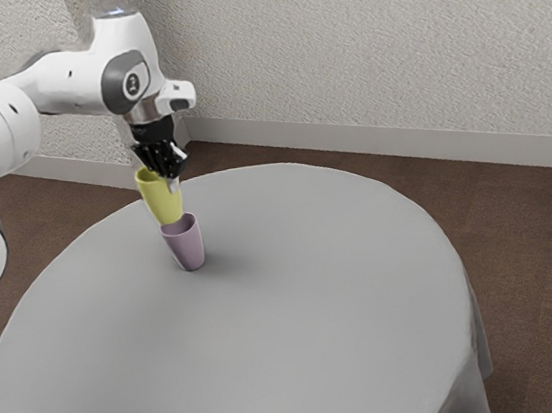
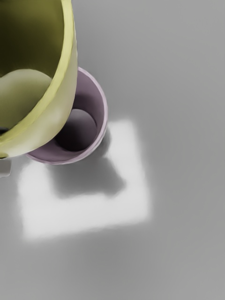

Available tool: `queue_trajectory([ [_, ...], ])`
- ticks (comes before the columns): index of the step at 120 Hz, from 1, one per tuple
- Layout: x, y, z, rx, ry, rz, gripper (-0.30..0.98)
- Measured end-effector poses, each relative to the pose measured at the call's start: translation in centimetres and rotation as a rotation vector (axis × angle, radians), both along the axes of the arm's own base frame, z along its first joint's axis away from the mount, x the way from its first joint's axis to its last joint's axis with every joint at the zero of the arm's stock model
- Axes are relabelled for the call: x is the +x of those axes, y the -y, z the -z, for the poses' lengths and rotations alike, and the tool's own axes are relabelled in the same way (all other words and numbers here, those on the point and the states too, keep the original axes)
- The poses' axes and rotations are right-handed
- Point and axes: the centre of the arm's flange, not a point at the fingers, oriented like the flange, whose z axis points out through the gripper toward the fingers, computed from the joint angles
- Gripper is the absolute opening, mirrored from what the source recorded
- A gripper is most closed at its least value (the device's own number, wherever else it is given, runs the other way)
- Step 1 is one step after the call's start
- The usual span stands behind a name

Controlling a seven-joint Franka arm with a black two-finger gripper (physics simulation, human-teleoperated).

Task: Place the right cup onto the left cup

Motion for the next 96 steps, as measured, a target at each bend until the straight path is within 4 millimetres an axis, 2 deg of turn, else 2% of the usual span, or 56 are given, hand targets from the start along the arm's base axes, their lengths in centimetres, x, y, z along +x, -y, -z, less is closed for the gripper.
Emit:
queue_trajectory([
  [38, 0.7, 0.1, 1.1, -0.008, 0.028, -0.001, -0.1],
  [96, 1.4, 0.0, 5.8, -0.017, -0.013, -0.007, -0.07],
])
